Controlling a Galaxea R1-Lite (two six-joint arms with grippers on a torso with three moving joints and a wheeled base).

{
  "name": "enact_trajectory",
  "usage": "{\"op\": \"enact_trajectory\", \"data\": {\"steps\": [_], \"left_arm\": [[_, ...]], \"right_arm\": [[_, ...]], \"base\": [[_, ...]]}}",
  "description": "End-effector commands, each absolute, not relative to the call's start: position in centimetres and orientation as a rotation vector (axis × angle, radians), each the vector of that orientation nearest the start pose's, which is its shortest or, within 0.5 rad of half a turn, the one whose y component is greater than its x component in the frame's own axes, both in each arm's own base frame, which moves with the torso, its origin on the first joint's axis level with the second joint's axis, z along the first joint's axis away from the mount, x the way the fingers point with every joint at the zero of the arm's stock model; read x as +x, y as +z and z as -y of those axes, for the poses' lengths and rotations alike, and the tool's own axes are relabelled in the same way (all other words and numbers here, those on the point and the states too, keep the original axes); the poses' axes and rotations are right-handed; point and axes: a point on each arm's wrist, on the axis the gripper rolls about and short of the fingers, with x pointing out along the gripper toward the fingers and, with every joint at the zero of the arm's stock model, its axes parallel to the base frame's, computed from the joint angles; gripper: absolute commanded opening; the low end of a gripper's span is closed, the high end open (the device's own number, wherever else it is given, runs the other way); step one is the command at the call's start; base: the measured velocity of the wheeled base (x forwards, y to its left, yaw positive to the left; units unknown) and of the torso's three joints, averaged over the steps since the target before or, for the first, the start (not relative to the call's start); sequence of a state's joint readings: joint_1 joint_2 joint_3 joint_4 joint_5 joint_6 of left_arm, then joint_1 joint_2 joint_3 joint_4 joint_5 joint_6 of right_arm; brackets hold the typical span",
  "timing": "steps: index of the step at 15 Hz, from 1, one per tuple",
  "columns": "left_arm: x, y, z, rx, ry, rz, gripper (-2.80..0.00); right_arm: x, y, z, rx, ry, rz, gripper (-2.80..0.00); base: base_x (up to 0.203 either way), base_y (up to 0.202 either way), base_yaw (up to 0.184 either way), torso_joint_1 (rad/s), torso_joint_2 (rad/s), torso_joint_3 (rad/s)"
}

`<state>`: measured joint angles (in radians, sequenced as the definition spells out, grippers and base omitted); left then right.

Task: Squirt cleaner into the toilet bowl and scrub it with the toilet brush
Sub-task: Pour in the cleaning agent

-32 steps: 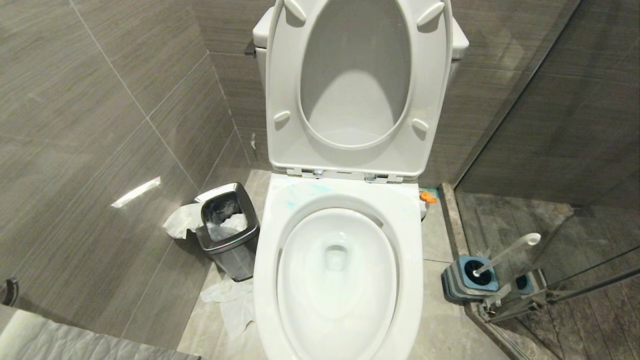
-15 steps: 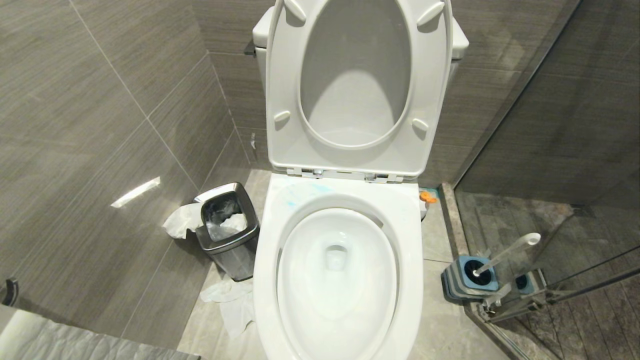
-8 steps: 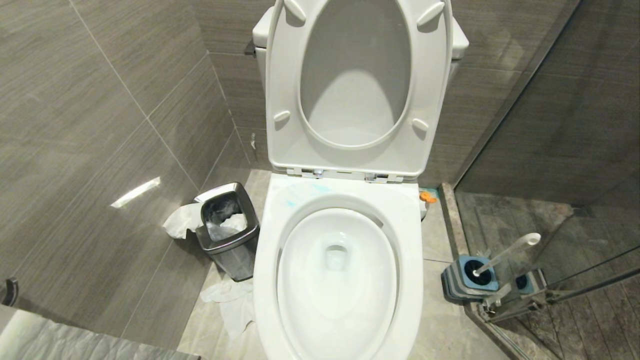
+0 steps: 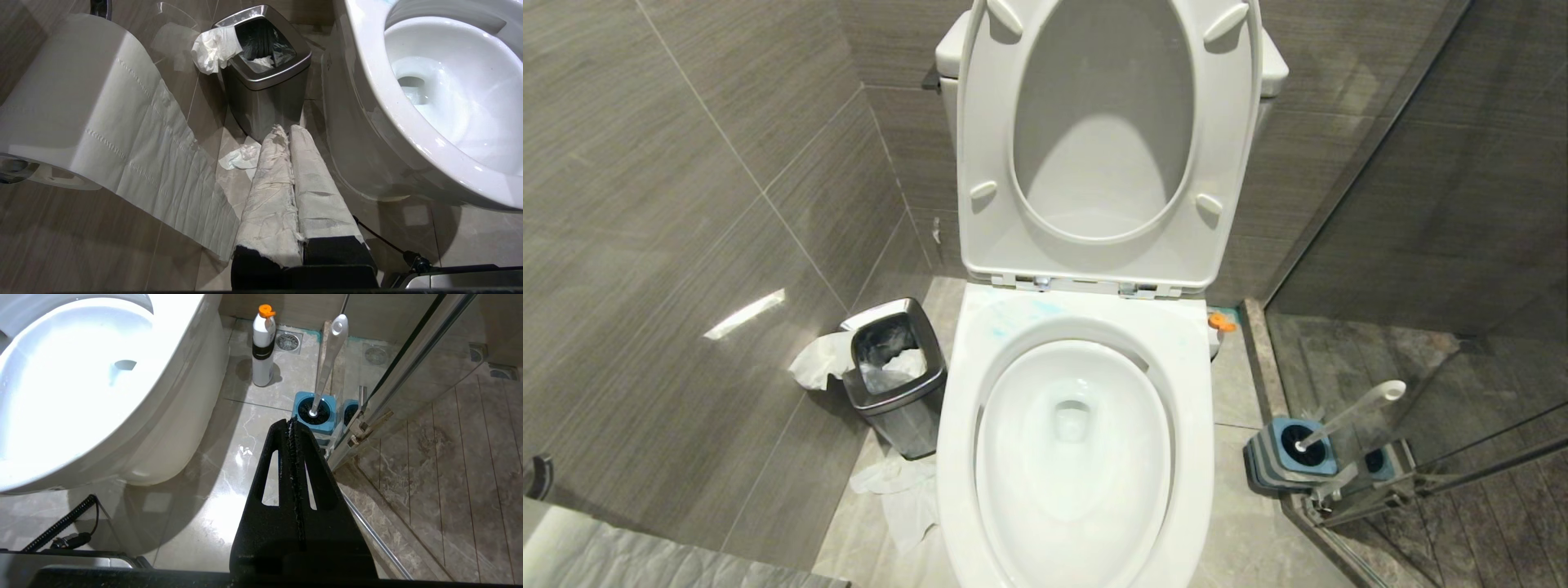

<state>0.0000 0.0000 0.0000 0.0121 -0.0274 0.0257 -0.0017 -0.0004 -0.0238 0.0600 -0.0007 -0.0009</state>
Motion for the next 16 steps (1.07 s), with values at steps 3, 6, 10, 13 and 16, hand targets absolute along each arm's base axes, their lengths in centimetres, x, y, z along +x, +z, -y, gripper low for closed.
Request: {"op": "enact_trajectory", "data": {"steps": [3, 6, 10, 13, 16], "left_arm": [[-2.3, 7.4, 0.1, 0.026, -0.028, -0.015, -2.80], [-2.3, 7.4, 0.1, 0.026, -0.028, -0.015, -2.80], [-2.3, 7.4, 0.1, 0.026, -0.028, -0.015, -2.80], [-2.3, 7.4, 0.1, 0.026, -0.028, -0.015, -2.80], [-2.3, 7.4, 0.1, 0.026, -0.028, -0.015, -2.80]], "right_arm": [[-3.0, 8.9, 0.0, 0.006, -0.008, -0.054, -2.80], [-3.1, 12.0, 0.0, 0.047, -0.004, -0.213, -2.80], [-1.0, 15.7, 0.0, 0.071, -0.012, -0.327, -2.80], [-0.3, 16.2, 0.0, 0.068, -0.015, -0.338, -2.80], [-0.5, 15.8, 0.0, 0.067, -0.016, -0.339, -2.80]], "base": [[0.000, 0.000, 0.000, 0.000, 0.00, 0.000], [0.000, 0.000, 0.000, 0.000, 0.00, 0.000], [0.000, 0.000, 0.000, 0.000, 0.00, 0.000], [0.000, 0.000, 0.000, 0.000, 0.00, 0.000], [0.000, 0.000, 0.000, 0.000, 0.00, 0.000]]}}
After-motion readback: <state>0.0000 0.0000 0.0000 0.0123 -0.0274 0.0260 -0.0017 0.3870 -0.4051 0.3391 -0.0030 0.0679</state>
